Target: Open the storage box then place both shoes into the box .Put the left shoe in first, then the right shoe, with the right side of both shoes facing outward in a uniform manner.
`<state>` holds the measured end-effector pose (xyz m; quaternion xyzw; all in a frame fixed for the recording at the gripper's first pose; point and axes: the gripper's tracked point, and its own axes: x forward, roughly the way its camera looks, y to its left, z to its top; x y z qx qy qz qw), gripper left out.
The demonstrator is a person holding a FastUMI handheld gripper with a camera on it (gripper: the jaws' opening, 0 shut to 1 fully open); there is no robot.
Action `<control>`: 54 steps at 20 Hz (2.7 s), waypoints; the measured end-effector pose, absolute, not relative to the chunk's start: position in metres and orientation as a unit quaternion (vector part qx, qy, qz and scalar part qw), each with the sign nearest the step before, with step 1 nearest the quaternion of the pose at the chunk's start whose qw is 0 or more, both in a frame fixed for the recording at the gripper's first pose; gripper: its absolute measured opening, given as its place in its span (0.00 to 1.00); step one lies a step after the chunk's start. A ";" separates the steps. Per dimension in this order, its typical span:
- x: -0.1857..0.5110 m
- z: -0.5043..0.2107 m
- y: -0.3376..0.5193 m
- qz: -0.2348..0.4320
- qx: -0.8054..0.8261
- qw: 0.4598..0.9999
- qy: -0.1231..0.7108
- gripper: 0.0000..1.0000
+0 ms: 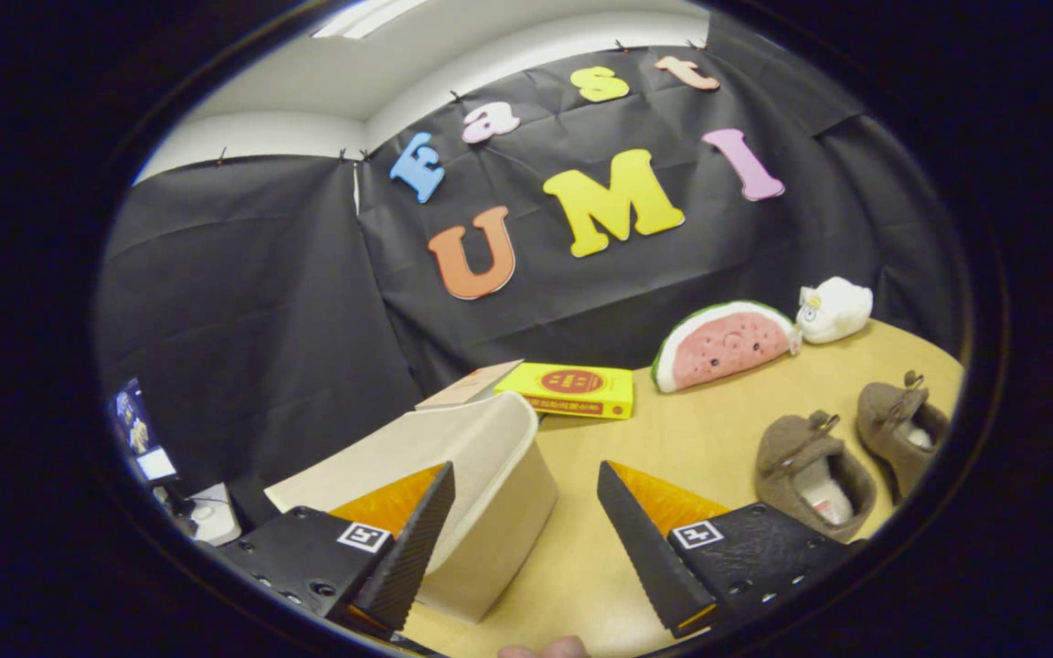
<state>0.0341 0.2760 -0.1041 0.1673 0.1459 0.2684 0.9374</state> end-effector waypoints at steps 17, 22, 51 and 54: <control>0.035 -0.120 0.336 0.327 0.318 0.856 0.246 0.95; 0.034 -0.126 0.350 0.337 0.383 0.810 0.290 0.96; 0.021 0.074 0.413 0.396 0.269 0.854 0.206 0.00; 0.009 0.088 0.453 0.414 0.231 0.858 0.198 0.01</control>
